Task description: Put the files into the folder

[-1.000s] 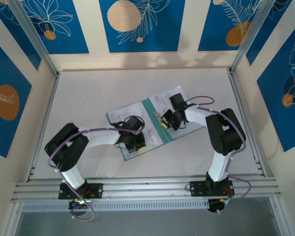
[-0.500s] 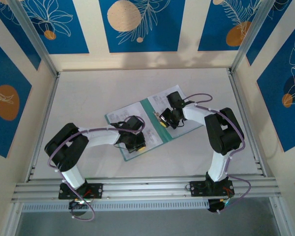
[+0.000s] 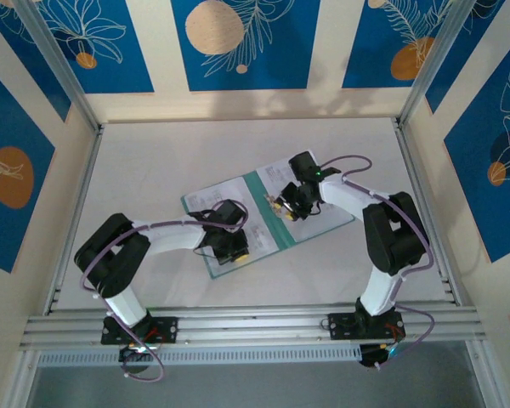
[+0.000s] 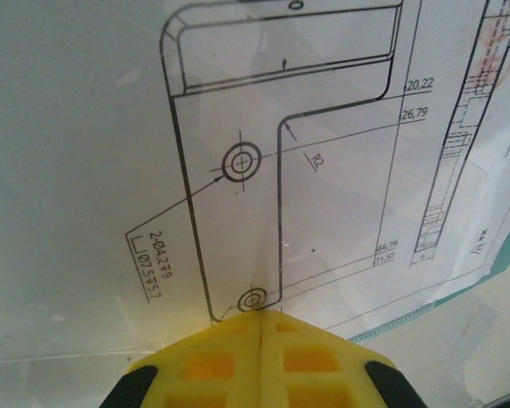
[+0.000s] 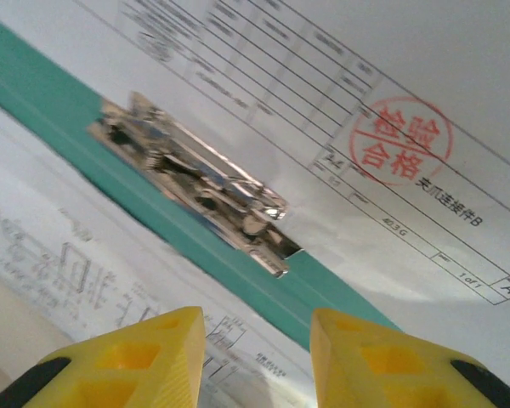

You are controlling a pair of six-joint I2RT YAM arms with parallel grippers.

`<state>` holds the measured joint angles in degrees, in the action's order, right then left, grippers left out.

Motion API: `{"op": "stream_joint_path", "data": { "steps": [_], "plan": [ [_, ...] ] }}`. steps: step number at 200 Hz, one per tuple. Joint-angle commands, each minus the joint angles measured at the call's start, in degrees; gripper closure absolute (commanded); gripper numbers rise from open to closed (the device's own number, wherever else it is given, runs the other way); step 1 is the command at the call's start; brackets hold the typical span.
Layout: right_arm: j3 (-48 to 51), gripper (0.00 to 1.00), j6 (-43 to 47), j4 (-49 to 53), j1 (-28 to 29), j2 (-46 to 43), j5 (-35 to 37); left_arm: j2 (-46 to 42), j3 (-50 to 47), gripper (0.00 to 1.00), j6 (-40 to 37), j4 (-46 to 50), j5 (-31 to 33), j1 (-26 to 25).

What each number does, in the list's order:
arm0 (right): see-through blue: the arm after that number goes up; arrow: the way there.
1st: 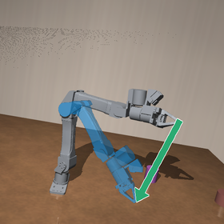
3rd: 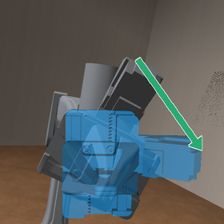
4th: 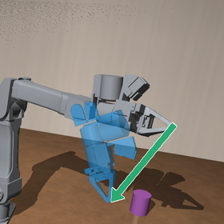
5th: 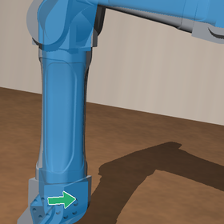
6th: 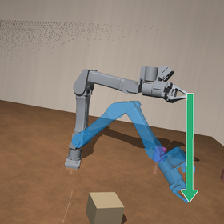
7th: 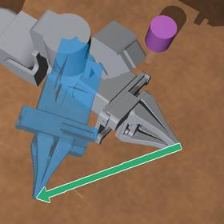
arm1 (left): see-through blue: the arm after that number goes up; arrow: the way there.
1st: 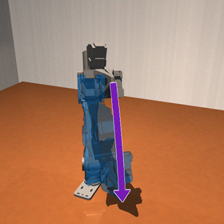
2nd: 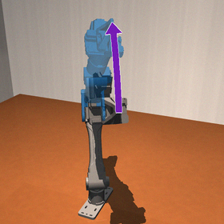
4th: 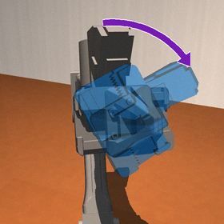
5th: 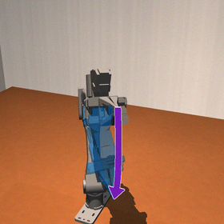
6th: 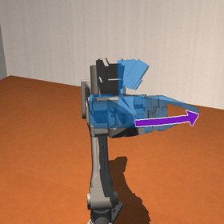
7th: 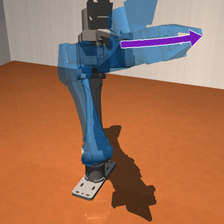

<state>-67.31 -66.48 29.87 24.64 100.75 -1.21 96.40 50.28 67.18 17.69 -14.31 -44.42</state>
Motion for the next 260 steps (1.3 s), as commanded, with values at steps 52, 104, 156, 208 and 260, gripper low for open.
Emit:
{"op": "stream_joint_path", "data": {
  "steps": [52,104,156,208,260],
  "plan": [
    [4.11,0.66,4.32,2.13,0.27,-7.38,0.6,-1.89,-1.23,1.0,-15.16,18.74,7.02,4.84],
    [7.24,0.71,9.69,0.33,5.08,-8.93,-1.26,-3.55,0.55,0.97,-18.94,21.87,9.11,7.55],
    [7.03,0.82,12.45,-1.56,9.82,-6.03,-5.06,-4.26,5.56,0.84,-19.55,23.79,9.33,8.25],
    [6.85,0.92,10.98,-3.3,12.9,-0.72,-9.72,-11.62,2.99,0.57,-19.75,22.53,5.35,15.92],
    [6.13,0.95,9.62,-2.27,13.68,2.17,-9.71,-12.97,-2.03,0.5,-25.94,20.79,-3.04,28.15]
  ]
}}
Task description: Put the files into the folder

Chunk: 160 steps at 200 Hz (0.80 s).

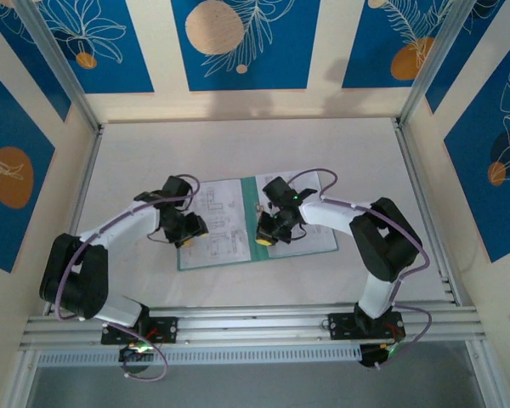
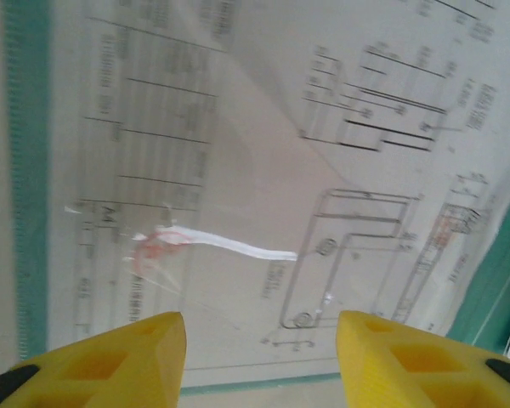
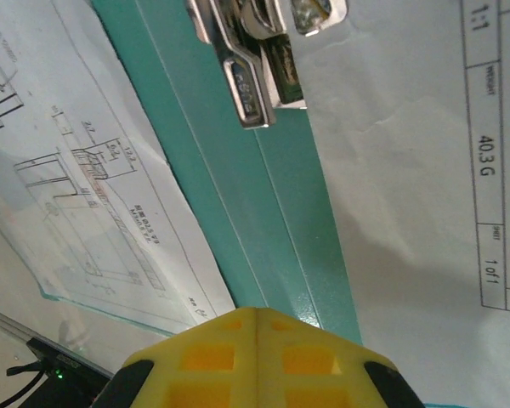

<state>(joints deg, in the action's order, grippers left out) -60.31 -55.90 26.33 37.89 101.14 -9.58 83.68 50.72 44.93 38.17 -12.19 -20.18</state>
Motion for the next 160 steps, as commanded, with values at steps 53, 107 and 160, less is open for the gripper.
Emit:
{"op": "stream_joint_path", "data": {
  "steps": [53,107,160],
  "plan": [
    [-0.66,0.96,-1.23,2.25,0.39,4.59,-1.14,-0.14,-4.67,0.47,-7.95,-0.85,-8.22,10.23],
    [-0.86,0.99,-1.28,5.91,0.11,6.74,-0.44,1.53,-4.09,0.47,-13.38,1.37,-4.16,12.18],
    [-0.42,0.99,-1.26,6.46,-0.07,7.63,-0.77,4.47,-1.82,0.47,-17.12,-0.18,-1.96,12.25]
  ]
}}
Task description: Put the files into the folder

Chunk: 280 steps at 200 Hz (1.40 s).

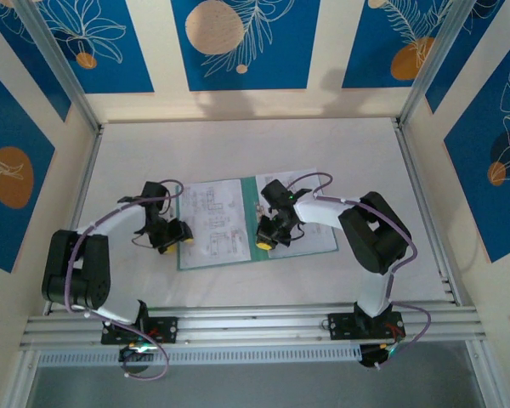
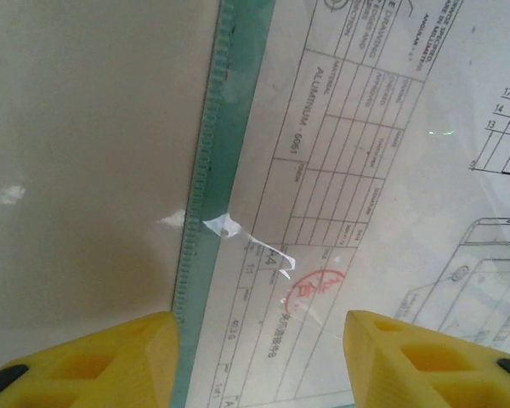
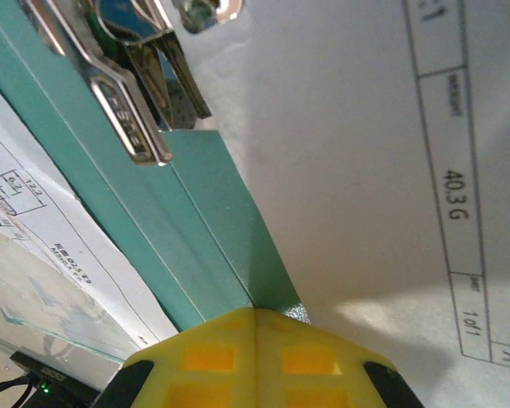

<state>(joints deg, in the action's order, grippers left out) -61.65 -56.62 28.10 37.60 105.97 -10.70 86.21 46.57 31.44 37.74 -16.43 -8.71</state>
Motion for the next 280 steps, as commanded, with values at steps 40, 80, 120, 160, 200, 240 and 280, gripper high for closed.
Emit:
{"op": "stream_joint_path", "data": {
  "steps": [40,80,120,160,200,240,280],
  "plan": [
    [1.09,1.0,-0.66,4.7,0.01,2.76,0.33,2.68,1.42,0.47,-5.9,-1.27,1.23,0.47],
    [1.26,1.0,-1.0,4.33,0.01,2.92,0.06,3.67,0.64,0.47,-8.78,-2.47,1.92,-1.22],
    [1.4,1.0,-1.09,4.36,0.0,3.01,-0.03,5.02,-0.55,0.46,-10.08,-3.15,3.45,-3.92],
    [1.53,1.0,-1.24,4.21,-0.01,2.99,-0.05,2.07,-1.89,0.46,-9.34,-2.07,9.3,-4.91],
    [1.56,1.0,-1.43,3.99,0.01,3.19,-0.37,1.29,-1.77,0.46,-8.77,-0.42,11.41,-5.09],
    [1.62,1.0,-1.4,3.9,0.04,3.34,-0.33,1.21,-1.93,0.46,-7.13,-0.75,10.49,-5.93],
    [1.45,1.0,-1.46,3.69,0.04,3.67,-0.52,1.36,-2.4,0.46,-5.57,-2.03,7.91,-7.61]
  ]
}}
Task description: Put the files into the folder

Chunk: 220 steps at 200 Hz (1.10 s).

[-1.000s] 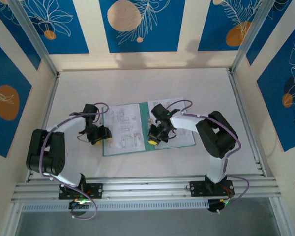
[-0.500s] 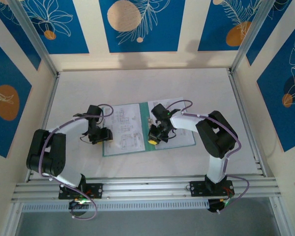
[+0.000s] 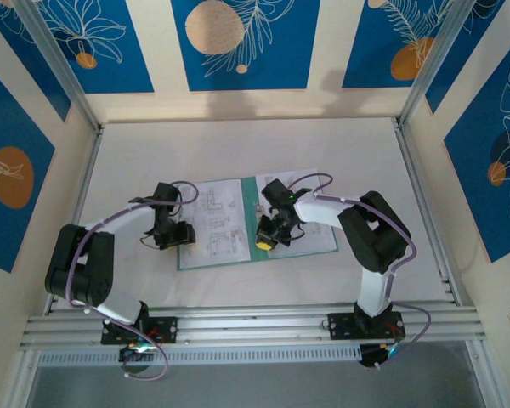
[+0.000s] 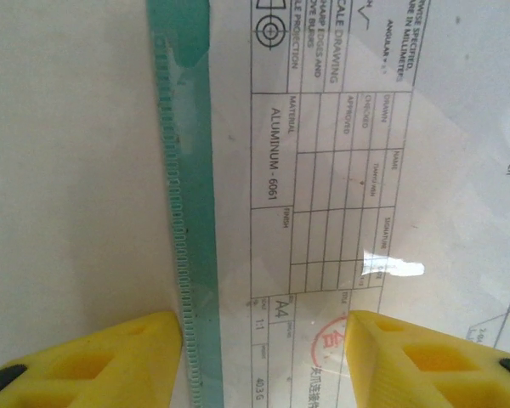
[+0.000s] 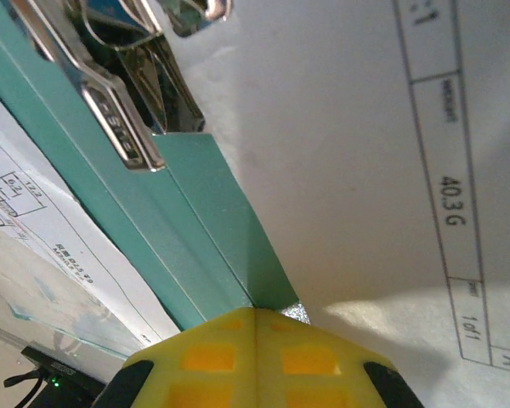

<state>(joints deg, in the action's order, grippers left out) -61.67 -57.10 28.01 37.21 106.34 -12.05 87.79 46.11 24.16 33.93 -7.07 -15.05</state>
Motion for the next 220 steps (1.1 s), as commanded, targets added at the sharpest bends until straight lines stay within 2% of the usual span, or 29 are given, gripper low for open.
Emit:
{"op": "stream_joint_path", "data": {
  "steps": [1,16,51,175,220],
  "plan": [
    [1.47,1.0,-0.94,3.79,0.46,3.32,0.82,-0.19,-1.96,0.46,1.74,1.67,-1.67,-1.33],
    [1.34,1.0,-0.9,3.88,0.41,3.41,0.69,-0.42,-2.3,0.47,1.98,-0.26,-4.55,-2.46],
    [1.24,1.0,-0.74,4.02,0.41,3.77,0.54,-4.78,-1.75,0.49,3.0,-0.3,-5.83,-3.54],
    [1.11,1.0,-0.67,4.64,0.31,3.95,0.63,-18.99,6.85,0.52,5.11,9.96,-6.88,-3.5],
    [1.55,1.0,-0.75,4.42,0.32,3.68,0.52,-18.65,8.69,0.52,7.78,6.73,-12.18,-3.52]
  ]
}}
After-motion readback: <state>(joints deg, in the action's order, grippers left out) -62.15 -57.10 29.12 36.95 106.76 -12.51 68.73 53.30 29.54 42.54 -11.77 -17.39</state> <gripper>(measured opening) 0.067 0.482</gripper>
